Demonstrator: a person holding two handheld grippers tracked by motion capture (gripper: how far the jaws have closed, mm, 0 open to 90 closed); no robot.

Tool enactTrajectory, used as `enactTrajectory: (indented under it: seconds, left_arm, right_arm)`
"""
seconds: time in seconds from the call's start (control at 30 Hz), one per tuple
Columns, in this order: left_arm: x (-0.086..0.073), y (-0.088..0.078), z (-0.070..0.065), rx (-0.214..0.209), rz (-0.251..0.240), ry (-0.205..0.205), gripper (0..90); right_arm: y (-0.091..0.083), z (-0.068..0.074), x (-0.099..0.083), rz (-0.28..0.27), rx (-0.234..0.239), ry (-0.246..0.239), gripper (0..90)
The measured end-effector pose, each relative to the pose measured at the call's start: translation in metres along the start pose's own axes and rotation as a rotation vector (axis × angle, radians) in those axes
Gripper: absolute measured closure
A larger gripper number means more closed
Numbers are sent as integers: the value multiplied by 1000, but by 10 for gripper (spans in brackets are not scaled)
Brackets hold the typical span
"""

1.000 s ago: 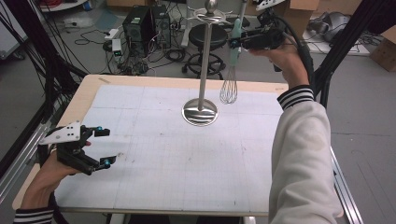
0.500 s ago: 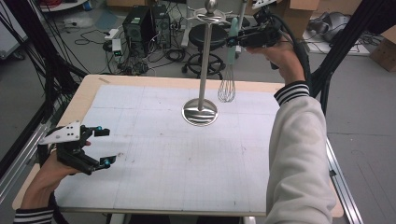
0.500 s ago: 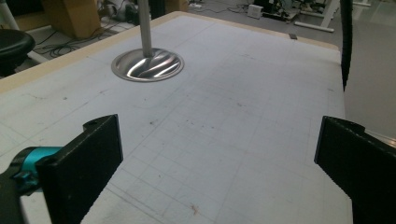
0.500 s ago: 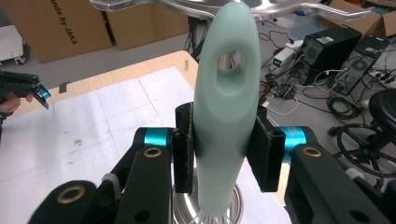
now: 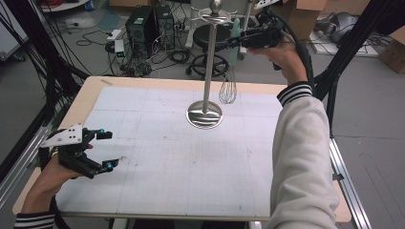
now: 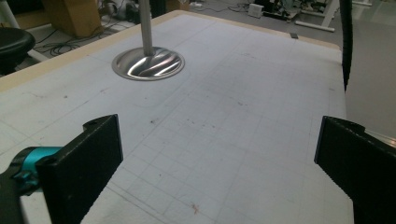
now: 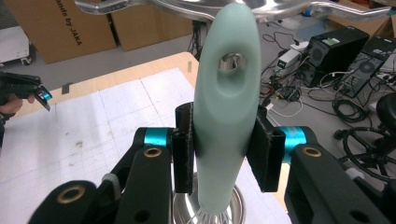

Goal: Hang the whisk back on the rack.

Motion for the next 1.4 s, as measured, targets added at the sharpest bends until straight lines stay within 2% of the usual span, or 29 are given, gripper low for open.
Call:
enactTrajectory:
  seconds: [0.3,0.47,0.53,0.67,0.8,0.93,1.1,1.17,1.2,1.27,1.3,1.33,1.4]
  left_arm:
    - [-2,0,1,2,6,-7,17]
    - [-2,0,1,5,7,-6,17]
    - [-3,0,1,7,9,-8,17]
    - [-2,0,1,7,4,-12,17]
    - [-3,-1,2,13,3,-13,17]
    - [-2,0,3,11,-4,-15,17]
    - [-3,2,3,13,4,-10,17]
    - [-2,2,2,16,3,-9,17]
    - [-2,2,2,16,3,-7,17]
    - [-2,3,1,18,3,-4,17]
    - [-2,3,1,19,3,-5,17]
    - [-2,2,1,20,1,-7,17]
    - [-2,2,0,23,0,-6,17]
  right_arm:
    - [6,2,2,6,6,-4,657]
    - [7,4,3,4,-15,0,638]
    - [6,5,3,-6,-23,19,577]
    - [6,10,0,13,-48,29,451]
    - [4,16,-11,18,-74,37,348]
    - [0,23,-24,49,-92,38,232]
    - [-5,32,-44,49,-93,41,103]
    - [-6,36,-52,41,-84,39,78]
    - [-6,38,-56,37,-77,31,5]
    - [-6,43,-65,23,-62,3,5]
    - [-6,46,-70,23,-71,-12,5]
    - [-5,49,-74,18,-83,-6,5]
    - [-5,54,-83,10,-79,-22,5]
Point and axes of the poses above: each handheld gripper's, and its own axes: y roughly forward along the jaws, x roughly out of its top, z roughly to its left, the point moved 1 cm from there along y, roughly forward along the jaws, and after that the axes turned 14 degrees about z, right-handed, at the moved point
